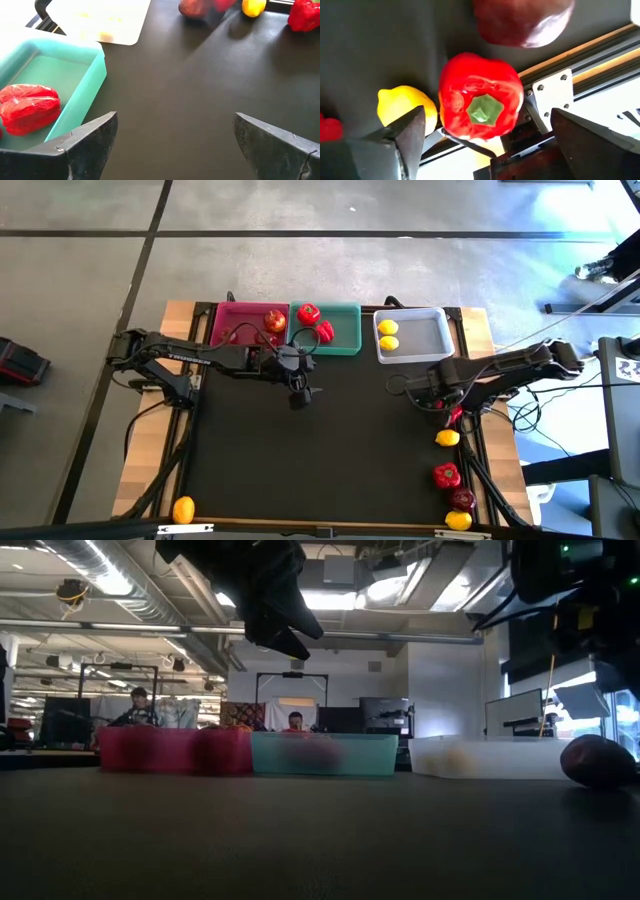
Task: Sort produce into baskets
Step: Put the red bell pepper into the green bin
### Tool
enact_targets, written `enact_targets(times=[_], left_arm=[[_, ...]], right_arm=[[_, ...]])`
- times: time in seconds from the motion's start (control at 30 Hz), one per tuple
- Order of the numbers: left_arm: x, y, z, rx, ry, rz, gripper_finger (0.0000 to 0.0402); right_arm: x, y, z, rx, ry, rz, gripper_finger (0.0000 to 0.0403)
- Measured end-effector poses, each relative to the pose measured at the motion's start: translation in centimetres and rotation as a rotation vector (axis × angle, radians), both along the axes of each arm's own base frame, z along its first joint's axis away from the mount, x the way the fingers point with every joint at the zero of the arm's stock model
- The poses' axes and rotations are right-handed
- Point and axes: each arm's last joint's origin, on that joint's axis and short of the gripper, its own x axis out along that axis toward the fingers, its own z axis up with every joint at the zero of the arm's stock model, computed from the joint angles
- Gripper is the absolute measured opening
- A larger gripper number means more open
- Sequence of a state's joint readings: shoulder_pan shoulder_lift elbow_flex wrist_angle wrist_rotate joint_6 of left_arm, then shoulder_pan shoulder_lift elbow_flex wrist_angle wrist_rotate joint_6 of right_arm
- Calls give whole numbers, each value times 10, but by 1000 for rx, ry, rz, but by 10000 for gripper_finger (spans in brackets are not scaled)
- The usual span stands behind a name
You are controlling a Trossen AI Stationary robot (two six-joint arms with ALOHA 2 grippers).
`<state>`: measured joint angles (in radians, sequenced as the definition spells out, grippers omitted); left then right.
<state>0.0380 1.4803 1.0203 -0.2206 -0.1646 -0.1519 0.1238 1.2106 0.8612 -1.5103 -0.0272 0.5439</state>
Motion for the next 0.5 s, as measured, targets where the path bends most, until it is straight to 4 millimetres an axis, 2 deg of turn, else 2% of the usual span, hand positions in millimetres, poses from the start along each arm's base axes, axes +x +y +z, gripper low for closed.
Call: enact_targets(times=[0.27,0.5], left_arm=[[0,0,0,3,1,-4,390],[0,0,0,3,1,-4,390]], right_arm=[[6,1,-5,3,14,43,340],[18,2,-20,5,111,74,340]])
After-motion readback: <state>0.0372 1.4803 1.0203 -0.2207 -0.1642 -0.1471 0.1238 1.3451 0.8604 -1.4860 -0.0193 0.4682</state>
